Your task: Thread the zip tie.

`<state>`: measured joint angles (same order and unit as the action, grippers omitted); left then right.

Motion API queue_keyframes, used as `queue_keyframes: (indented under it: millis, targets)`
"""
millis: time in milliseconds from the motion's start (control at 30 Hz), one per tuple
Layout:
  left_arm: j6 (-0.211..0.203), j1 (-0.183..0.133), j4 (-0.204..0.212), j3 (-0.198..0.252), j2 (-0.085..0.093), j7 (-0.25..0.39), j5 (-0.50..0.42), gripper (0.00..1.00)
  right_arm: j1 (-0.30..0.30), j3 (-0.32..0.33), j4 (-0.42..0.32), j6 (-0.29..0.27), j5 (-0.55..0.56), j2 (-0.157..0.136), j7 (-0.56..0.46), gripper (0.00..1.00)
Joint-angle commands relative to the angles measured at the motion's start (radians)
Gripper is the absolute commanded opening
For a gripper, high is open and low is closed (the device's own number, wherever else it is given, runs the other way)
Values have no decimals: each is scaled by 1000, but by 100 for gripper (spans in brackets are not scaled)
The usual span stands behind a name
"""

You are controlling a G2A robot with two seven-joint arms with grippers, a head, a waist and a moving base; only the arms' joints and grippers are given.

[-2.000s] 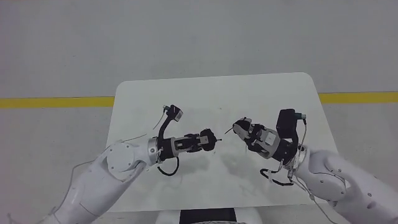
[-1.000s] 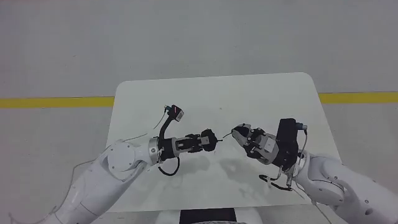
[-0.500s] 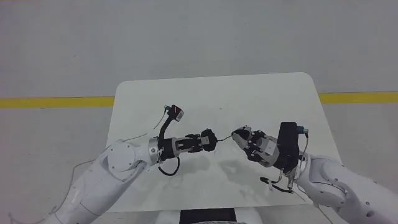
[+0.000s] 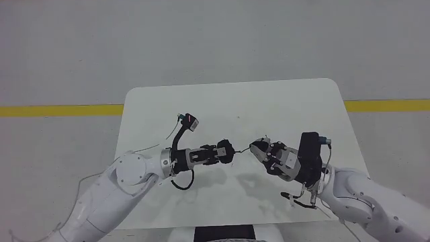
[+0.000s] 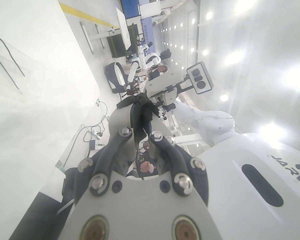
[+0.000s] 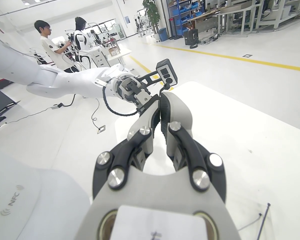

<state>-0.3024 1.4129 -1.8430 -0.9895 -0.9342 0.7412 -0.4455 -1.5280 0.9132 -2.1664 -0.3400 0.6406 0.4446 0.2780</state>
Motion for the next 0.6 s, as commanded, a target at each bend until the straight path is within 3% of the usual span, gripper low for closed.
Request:
queue_keyframes:
  millis: [0,567]
  targets:
    - [0,0,0,0,0,0,0,0,6,-6,2,0,0,-1,6,0]
    - [0,0,0,0,0,0,0,0,57,-62,23,0,-11,-1,7,0]
